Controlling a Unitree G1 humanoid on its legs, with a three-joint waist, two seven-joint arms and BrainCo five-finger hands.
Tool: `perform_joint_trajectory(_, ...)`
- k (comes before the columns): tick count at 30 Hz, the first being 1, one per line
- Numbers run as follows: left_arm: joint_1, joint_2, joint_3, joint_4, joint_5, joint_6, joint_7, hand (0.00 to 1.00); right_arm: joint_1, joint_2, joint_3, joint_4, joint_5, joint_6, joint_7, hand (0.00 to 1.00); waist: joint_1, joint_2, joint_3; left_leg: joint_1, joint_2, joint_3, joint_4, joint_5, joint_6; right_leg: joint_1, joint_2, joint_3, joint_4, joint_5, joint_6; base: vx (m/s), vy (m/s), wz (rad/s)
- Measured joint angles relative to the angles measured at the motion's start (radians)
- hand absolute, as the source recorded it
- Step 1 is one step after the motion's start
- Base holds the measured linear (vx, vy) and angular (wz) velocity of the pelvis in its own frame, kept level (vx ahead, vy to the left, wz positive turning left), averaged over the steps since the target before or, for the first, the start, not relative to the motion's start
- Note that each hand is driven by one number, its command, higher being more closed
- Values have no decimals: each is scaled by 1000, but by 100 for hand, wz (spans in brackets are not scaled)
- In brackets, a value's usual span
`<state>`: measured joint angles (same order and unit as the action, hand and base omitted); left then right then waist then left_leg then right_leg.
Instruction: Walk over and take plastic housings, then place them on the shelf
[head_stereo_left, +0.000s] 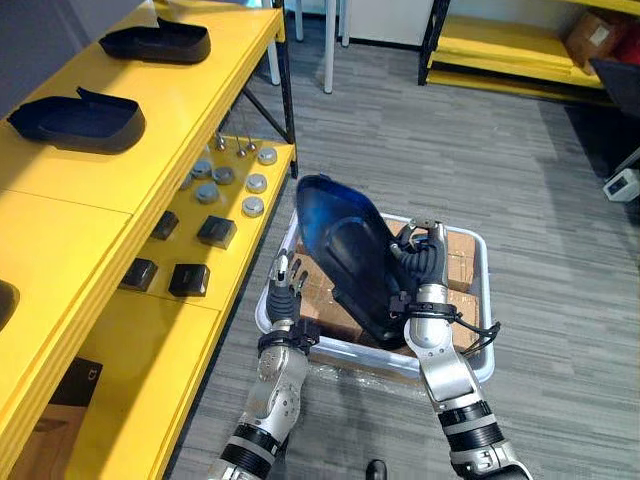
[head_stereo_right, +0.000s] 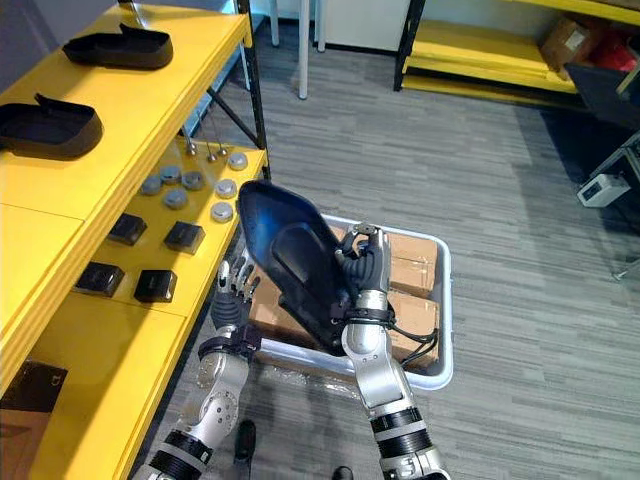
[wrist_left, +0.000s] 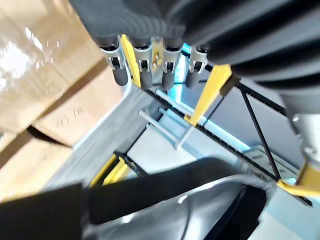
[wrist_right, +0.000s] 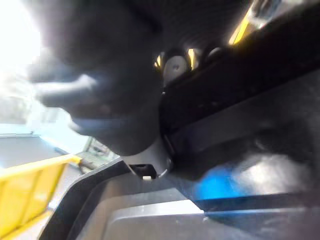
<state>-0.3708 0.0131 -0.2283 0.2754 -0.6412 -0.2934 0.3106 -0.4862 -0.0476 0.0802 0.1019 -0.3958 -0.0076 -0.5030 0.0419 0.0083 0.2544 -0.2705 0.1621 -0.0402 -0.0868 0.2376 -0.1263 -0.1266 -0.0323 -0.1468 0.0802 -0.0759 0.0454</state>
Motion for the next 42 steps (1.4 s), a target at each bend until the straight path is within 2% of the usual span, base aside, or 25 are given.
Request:
perform_joint_trajectory(4,-13,-1,19,25,28,-2,26,0,-36,-2,-50,25,2,8,-24,100,-2,0,19,-2,0,2,0,0,0,-4,0,1,4,0,0,0,0,0)
perform_joint_trajectory(13,-13,1,15,43,277,15,46,0,-68,5,-42,37,7,5,-6,100,-1,-1,36,-2,2,8,0,1,1,-13,-1,4,13,0,0,-5,10,-1)
perform_joint_trajectory(19,-16,10,-55,69,316,42,15,0,-77,12,24,37,39,-15,32,100,-1,-2,38,-8,2,8,0,2,3,-18,-2,4,13,0,0,-8,12,0)
perform_joint_trajectory(26,-60,39,-92,73,314,43,3,0,-82,8,80,38,73,-15,66,100,-2,-6,41,-11,2,8,0,4,4,-20,-2,3,11,0,0,-2,5,0)
perform_joint_trajectory(27,-64,47,-96,73,312,43,3,100,-90,8,82,38,73,-15,73,100,-3,-6,41,-11,2,8,0,4,4,-20,-2,3,11,0,0,0,0,0)
perform_joint_trajectory(32,-84,65,-115,74,289,41,9,100,-114,6,117,38,78,-15,80,100,-4,-6,41,-12,2,8,0,4,4,-18,0,3,5,2,-1,0,0,0)
perform_joint_trajectory(38,-88,72,-119,86,192,2,21,100,-129,-1,155,38,110,-15,77,100,-5,-7,41,-12,6,9,0,4,4,-15,5,4,-2,9,-6,0,0,0)
perform_joint_trajectory(42,-88,77,-122,87,182,-5,24,100,-139,-22,181,36,115,-16,72,100,-5,-7,41,-12,9,9,0,4,4,-15,8,5,-3,9,-7,0,0,0)
